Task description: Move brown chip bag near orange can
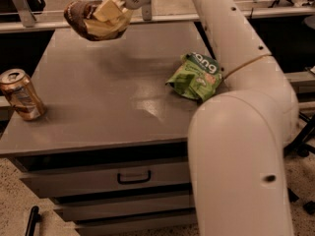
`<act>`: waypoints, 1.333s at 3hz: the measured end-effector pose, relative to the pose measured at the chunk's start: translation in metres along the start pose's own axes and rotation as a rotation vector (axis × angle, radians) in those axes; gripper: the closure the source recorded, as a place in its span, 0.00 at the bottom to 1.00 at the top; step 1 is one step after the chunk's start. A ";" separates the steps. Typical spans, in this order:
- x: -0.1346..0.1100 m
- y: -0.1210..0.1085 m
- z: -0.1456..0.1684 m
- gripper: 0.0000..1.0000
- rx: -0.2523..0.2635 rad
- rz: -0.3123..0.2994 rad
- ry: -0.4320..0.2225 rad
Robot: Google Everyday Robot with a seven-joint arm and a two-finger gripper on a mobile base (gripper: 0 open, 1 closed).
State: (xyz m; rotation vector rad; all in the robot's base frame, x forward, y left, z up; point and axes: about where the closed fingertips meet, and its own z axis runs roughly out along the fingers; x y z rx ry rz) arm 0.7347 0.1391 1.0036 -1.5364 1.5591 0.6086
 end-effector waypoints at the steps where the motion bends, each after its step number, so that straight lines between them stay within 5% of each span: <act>1: 0.019 0.029 -0.015 1.00 -0.056 0.018 -0.035; 2: 0.018 0.030 -0.014 1.00 -0.058 0.014 -0.041; 4: 0.003 0.068 -0.030 1.00 -0.089 -0.087 -0.175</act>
Offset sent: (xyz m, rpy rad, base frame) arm -0.0217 -0.0147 -0.0047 0.0294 0.0216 0.0334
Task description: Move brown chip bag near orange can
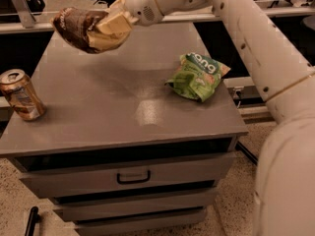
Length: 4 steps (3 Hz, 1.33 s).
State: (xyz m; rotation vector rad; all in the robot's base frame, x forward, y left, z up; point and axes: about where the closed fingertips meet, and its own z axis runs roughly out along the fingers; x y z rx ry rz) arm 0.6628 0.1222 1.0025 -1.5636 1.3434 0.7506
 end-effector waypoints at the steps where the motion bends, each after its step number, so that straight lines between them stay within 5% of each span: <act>1: 0.002 0.036 0.008 1.00 -0.027 -0.031 0.018; 3: 0.010 0.057 0.031 1.00 -0.063 -0.061 0.020; 4: 0.007 0.065 0.046 0.84 -0.098 -0.074 0.006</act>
Offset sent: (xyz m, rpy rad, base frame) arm -0.0569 0.0178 -0.0372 -0.0535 -0.0321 0.0720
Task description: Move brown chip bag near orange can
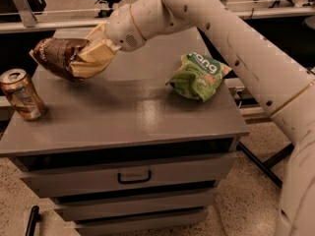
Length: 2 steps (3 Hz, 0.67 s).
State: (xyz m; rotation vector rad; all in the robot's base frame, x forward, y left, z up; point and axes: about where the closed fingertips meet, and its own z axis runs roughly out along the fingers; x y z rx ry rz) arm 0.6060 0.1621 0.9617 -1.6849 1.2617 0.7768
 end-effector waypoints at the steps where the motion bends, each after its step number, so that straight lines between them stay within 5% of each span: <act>1: -0.001 0.001 0.003 0.60 -0.007 -0.002 -0.002; 2: -0.002 0.002 0.006 0.38 -0.011 -0.002 -0.003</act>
Offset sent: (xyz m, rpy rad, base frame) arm -0.0015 0.0033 -0.0010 -0.0002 0.0015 0.0070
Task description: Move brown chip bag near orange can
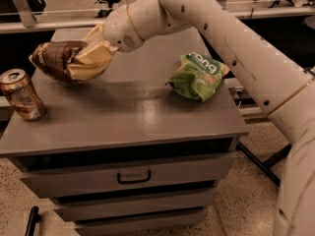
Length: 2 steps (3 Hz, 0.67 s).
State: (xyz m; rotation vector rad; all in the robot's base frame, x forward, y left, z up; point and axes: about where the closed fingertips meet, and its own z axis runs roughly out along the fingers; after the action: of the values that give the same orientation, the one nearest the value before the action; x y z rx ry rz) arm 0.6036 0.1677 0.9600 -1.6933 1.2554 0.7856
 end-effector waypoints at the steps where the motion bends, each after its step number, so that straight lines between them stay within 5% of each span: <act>1: -0.001 0.001 0.002 0.14 -0.005 -0.001 -0.001; 2: -0.001 0.002 0.005 0.00 -0.009 -0.002 -0.002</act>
Offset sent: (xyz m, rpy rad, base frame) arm -0.0010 0.0023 -0.0007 -0.0004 0.0013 0.0045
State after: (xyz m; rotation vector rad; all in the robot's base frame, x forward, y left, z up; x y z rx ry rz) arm 0.6015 0.1722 0.9586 -1.7000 1.2509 0.7927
